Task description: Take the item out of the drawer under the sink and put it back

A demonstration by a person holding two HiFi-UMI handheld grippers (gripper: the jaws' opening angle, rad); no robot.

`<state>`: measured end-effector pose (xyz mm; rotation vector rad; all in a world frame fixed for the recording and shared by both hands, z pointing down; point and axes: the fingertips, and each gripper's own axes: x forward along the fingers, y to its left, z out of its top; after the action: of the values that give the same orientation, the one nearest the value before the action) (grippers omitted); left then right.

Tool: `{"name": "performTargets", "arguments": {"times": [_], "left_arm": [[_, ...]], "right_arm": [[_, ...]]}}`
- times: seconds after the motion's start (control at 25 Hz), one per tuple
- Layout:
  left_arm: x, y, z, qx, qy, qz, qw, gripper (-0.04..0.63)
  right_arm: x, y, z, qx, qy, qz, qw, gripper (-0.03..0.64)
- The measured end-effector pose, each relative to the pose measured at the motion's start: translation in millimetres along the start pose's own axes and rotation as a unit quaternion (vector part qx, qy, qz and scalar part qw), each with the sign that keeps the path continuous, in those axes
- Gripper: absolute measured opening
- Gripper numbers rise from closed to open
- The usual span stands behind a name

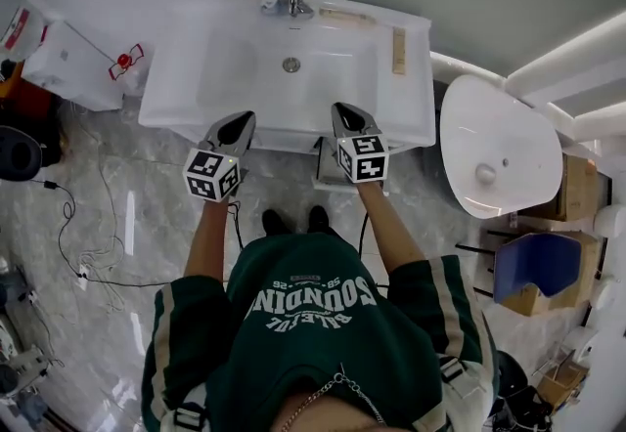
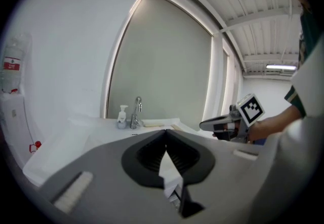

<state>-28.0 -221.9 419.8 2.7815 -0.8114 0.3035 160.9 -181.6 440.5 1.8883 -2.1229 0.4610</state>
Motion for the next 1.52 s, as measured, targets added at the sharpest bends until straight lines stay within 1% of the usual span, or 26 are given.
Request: {"name": "performTargets", "arguments": {"times": [0.08, 0.24, 0.44, 0.64, 0.88, 1.12, 1.52], "left_arm": [[-1, 8, 13, 0.005, -0.013, 0.004, 0.9999, 0.049], [-3, 16, 31, 0.014, -0.029, 0.007, 0.9995, 0.049], [-5, 21, 48, 0.02, -0.042, 0.004, 0.9989, 0.05], [-6, 21, 52, 0.023, -0.048, 0.002, 0.9986, 0.049], [-9, 21, 50, 0.02, -0.049, 0.002, 0.9986, 0.049], [-11, 19, 45, 0.016, -0.048, 0.0, 0.9987, 0.049], [-14, 16, 44, 0.014, -0.052, -0.008, 0.9985, 0.049]], "right_arm": [[-3, 3, 26, -0.007, -0.03, 0.002, 1.0, 0.003], [-15, 8, 67, -0.013, -0.078, 0.005, 0.997, 0.003], [-24, 15, 94, -0.015, -0.104, 0.003, 0.994, 0.003], [-27, 15, 97, -0.018, -0.115, -0.003, 0.993, 0.003], [-30, 20, 92, -0.021, -0.115, 0.0, 0.993, 0.002], [-34, 26, 83, -0.005, -0.121, 0.01, 0.993, 0.002], [-38, 34, 79, -0.007, -0.126, 0.016, 0.992, 0.003]]}}
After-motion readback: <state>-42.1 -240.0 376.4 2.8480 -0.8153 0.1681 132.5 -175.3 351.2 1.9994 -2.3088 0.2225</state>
